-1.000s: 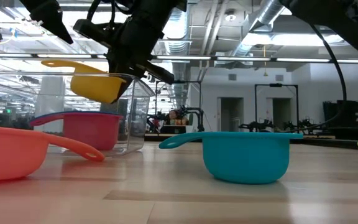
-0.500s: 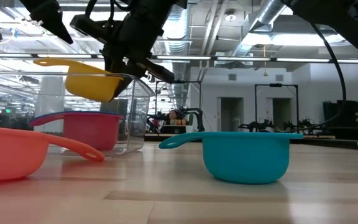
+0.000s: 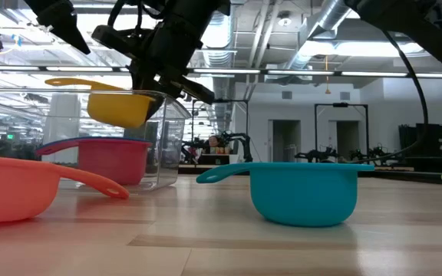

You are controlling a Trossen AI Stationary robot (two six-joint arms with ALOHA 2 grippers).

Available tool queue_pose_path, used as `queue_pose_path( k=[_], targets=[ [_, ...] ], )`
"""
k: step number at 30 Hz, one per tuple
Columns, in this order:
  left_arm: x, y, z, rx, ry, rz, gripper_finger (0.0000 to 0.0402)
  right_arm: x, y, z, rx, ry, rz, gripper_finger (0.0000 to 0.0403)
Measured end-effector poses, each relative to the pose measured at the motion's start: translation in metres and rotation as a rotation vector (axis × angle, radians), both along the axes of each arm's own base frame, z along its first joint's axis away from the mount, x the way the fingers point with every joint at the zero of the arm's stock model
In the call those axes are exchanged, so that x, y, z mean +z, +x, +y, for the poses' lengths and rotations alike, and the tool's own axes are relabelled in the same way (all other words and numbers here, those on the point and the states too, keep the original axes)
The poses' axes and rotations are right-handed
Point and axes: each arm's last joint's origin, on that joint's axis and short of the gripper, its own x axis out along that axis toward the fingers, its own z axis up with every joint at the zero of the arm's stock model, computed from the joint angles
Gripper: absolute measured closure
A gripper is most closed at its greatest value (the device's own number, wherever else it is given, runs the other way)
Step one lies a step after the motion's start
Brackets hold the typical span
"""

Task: Nest measuring cups in basket
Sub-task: Stack the yellow measuring cup on top of the blue measuring cup in the transparent bin

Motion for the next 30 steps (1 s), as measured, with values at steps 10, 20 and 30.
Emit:
queue_pose_path(
  k=[10,20,30],
  targets=[
    [0.0000,0.0000,0.0000,-0.002,0.001,0.002,0.0401,0.0008,0.0011,0.0001,0.002,0.004,-0.014,0.0307],
    [0.0000,-0.0001,0.0000,-0.002,0.001,0.002,0.0401,0.0010,0.0010,0.0009,-0.003,0.008,-0.015,0.0289],
    [0.0000,-0.0001,0.0000,-0.002,0.001,0.002,0.0401,0.0019,0.0024,0.0015,0.029,0.017,-0.029,0.0289]
  ],
)
